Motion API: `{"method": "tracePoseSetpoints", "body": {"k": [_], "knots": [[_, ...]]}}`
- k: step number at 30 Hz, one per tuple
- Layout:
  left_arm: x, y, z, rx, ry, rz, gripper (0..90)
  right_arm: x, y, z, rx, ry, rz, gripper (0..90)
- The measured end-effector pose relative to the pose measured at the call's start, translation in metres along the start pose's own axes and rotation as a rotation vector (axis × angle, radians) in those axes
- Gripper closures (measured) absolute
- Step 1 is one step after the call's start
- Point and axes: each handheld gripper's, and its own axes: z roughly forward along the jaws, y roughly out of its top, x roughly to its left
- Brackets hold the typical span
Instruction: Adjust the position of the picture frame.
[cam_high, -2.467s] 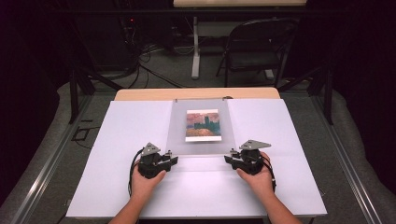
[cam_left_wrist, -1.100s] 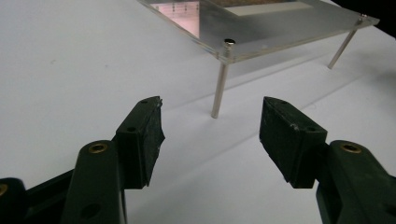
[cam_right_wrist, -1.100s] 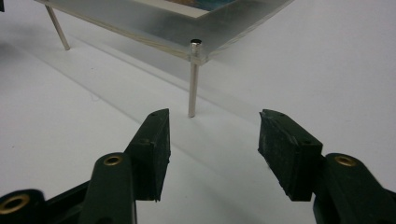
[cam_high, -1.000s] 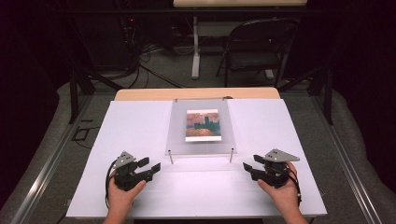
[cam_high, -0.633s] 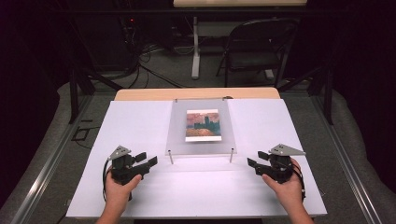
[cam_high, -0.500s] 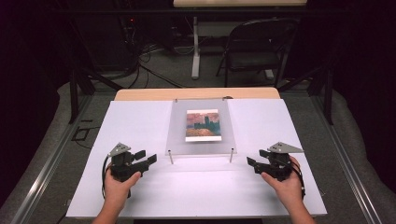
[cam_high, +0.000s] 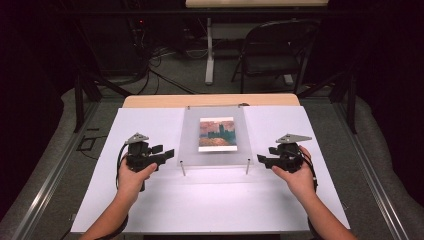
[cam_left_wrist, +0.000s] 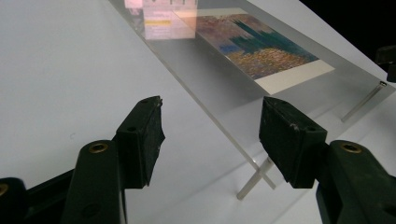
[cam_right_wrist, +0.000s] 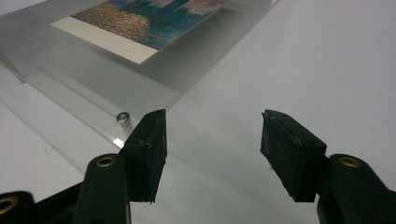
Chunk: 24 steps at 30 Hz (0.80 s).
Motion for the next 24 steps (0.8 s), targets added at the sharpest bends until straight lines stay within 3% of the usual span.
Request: {"method": "tracePoseSetpoints", "body": {"k": [3, 6, 9, 19, 24], "knots": [[0.000, 0.008, 0.008, 0.020, -0.003, -0.001, 39.3, -0.003, 0.010, 0.009, 0.017, 0.005, -0.011, 38.7], [0.001, 0.015, 0.016, 0.027, -0.017, -0.019, 39.3, -0.005, 0.021, 0.017, 0.028, -0.019, -0.037, 39.0], [0.002, 0.022, 0.026, 0.036, -0.024, -0.033, 39.3, -0.007, 0.027, 0.023, 0.038, -0.021, -0.032, 40.0], [0.006, 0.046, 0.054, 0.068, 0.043, -0.017, 39.4, -0.017, 0.047, 0.045, 0.008, 0.004, 0.042, 40.9], [0.009, 0.055, 0.068, 0.083, 0.074, -0.043, 39.4, -0.023, 0.058, 0.054, -0.002, -0.002, 0.052, 39.5]]}}
